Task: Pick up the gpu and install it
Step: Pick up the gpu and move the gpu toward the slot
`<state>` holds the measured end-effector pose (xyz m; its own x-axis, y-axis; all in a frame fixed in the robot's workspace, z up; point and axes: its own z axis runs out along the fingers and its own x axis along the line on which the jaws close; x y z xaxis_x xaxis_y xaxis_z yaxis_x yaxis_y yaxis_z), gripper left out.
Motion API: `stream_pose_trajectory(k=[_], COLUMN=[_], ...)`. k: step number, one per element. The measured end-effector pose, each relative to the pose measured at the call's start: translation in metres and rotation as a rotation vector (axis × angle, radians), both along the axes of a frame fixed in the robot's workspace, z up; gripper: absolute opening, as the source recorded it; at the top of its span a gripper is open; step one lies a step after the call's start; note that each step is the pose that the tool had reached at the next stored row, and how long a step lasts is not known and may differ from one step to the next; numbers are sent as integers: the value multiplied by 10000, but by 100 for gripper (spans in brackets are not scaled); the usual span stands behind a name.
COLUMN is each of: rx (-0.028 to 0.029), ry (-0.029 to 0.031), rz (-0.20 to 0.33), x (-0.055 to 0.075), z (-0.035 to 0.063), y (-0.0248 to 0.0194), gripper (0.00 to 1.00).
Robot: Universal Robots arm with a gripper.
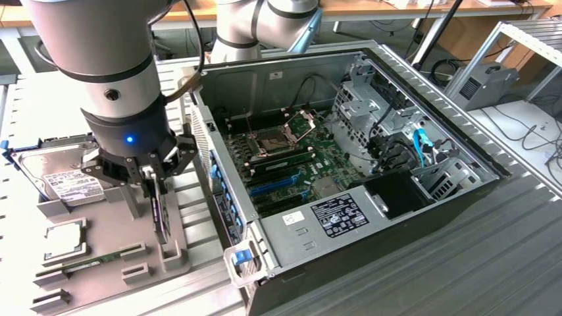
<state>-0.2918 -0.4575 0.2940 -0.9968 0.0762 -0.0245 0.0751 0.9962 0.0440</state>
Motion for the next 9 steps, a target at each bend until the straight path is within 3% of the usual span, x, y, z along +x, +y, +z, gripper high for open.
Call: stream_pose_trajectory(k=[9], rx=[0], ry=[0], rz=[0], x=[0], z=[22], y=[0], gripper=[26])
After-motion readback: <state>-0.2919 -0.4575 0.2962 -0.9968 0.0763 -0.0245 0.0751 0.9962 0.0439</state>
